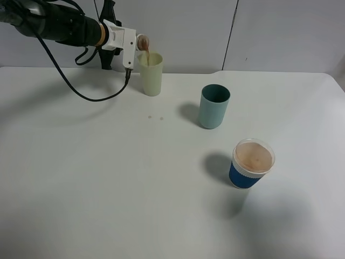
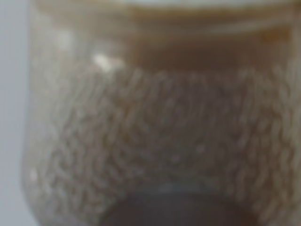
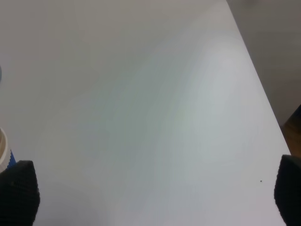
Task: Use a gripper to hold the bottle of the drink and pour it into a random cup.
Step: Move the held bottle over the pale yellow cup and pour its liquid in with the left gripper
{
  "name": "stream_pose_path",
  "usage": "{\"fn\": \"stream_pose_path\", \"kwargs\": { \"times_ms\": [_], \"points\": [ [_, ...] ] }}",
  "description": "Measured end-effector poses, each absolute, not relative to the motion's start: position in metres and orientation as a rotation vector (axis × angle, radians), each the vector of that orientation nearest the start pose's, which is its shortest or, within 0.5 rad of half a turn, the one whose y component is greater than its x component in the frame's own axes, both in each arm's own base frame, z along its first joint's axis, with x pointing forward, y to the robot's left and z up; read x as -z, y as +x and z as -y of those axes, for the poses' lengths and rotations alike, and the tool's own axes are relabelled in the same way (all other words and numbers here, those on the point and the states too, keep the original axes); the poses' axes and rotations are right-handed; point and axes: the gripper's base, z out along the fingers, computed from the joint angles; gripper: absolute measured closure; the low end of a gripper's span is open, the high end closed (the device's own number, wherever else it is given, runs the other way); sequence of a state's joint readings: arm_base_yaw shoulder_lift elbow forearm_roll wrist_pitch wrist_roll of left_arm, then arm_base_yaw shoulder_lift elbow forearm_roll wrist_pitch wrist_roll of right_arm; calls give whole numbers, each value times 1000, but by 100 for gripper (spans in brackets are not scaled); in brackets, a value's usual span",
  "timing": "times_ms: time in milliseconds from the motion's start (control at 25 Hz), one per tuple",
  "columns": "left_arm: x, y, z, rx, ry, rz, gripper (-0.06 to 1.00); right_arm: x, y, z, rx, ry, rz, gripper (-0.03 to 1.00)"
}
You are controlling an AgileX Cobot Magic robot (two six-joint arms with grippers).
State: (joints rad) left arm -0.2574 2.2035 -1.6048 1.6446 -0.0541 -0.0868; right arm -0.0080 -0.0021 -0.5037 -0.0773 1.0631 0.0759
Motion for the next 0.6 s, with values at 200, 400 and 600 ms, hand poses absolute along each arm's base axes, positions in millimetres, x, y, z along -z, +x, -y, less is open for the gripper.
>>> {"fn": "stream_pose_path", "kwargs": {
  "times_ms": [200,400,600],
  "points": [
    [-185,490,134,-733,1725,-1294,60,-278,-6,6,50,90,-2037,-3],
    [-185,491,133,-759,1747,-1275,60,-278,-6,6,50,90,-2037,-3],
    [-185,491,133,-780,1766,-1259,60,-278,-6,6,50,90,-2037,-3]
  ]
}}
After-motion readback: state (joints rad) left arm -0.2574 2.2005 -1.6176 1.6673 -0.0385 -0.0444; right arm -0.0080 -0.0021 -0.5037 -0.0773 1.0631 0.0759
